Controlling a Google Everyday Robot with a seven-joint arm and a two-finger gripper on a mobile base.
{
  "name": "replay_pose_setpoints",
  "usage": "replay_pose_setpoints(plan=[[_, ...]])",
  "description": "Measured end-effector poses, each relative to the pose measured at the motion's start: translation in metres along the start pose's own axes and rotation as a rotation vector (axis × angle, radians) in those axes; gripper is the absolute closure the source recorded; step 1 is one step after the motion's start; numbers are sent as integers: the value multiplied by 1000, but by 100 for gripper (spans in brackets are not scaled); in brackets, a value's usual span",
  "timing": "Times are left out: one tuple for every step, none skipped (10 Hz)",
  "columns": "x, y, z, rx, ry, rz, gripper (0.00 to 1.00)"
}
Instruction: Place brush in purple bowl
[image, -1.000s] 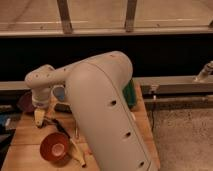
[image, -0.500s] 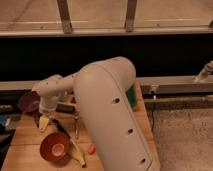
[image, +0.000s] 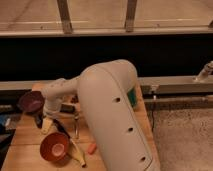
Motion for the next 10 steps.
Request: replay_pose_setpoints(plan=[[3,-2,4,-9,-4,17,20],[7,-4,8,-15,-8,34,20],[11,-7,9,-14,-8,46,24],[12,-8,10,-10,-8,56,33],[12,-9,10,-2,-8,62,45],[12,-10,10,2,-7,64,53],[11,-11,11,6,-4,64,63],[11,-11,13,7,1,64,73],[10,-11,15,7,6,62,86],[9,-12,16,10,5,61,94]])
